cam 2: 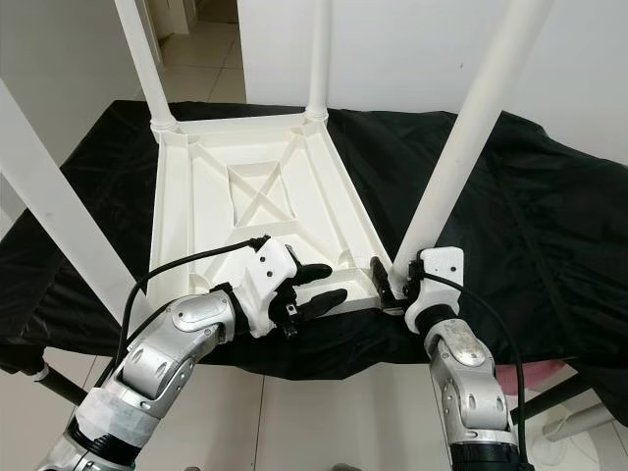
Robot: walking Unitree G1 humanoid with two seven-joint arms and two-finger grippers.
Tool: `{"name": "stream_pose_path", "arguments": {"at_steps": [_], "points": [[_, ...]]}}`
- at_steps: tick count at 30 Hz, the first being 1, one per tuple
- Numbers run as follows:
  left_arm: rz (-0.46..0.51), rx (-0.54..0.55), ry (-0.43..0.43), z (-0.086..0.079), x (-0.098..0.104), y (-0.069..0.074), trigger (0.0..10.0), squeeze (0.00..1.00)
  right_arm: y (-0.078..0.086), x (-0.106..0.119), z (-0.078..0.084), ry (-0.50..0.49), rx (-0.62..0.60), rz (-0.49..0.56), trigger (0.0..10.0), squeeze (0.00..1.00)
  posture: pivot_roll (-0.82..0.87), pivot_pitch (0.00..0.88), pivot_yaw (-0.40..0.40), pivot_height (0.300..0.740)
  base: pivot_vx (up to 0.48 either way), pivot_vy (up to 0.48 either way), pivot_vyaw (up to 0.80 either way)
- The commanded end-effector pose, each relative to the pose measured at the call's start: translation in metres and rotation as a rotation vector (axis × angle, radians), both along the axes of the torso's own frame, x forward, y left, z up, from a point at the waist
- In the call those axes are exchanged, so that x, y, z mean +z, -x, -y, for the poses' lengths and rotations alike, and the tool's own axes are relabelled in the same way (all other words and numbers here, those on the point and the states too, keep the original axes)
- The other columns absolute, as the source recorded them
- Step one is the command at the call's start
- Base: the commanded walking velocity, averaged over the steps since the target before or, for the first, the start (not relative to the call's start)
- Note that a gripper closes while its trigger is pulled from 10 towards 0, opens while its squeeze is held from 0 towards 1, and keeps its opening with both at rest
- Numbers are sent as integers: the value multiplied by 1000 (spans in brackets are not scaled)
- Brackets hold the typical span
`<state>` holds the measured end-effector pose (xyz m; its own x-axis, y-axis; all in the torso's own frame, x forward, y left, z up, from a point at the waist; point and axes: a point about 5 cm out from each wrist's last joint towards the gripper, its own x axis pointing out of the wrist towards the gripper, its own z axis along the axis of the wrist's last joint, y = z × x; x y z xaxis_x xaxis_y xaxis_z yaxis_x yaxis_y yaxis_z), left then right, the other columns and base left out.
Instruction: Building children table
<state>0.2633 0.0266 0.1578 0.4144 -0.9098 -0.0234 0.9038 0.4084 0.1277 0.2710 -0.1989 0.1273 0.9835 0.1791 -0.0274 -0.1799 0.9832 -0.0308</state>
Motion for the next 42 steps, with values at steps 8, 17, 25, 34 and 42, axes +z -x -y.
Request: {"name": "stream_pose_path", "arguments": {"at_steps": [8, 17, 25, 34, 42], "points": [[-6, -6, 8, 0, 1, 1, 10000, 0, -2, -2, 1, -45, 3, -48, 10000, 0, -94, 0, -12, 740, 0, 0, 0], [-6, -8, 5, 0, 1, 1, 10000, 0, -4, 9, 10, 46, -3, 27, 10000, 0, -92, 0, -10, 740, 0, 0, 0], [-8, -7, 2, -1, 2, 0, 10000, 0, -5, 21, 11, 101, 173, 93, 10000, 0, -92, 0, 1, 740, 0, 0, 0], [-1, -8, -5, -2, 3, -2, 10000, 0, -10, 15, 9, 127, 299, 102, 10000, 0, -84, 0, 2, 740, 0, 0, 0], [0, -1, -2, -2, 4, -2, 10000, 0, -8, 4, 19, 111, 314, 57, 0, 0, -78, 0, -4, 740, 0, 0, 0]]}}
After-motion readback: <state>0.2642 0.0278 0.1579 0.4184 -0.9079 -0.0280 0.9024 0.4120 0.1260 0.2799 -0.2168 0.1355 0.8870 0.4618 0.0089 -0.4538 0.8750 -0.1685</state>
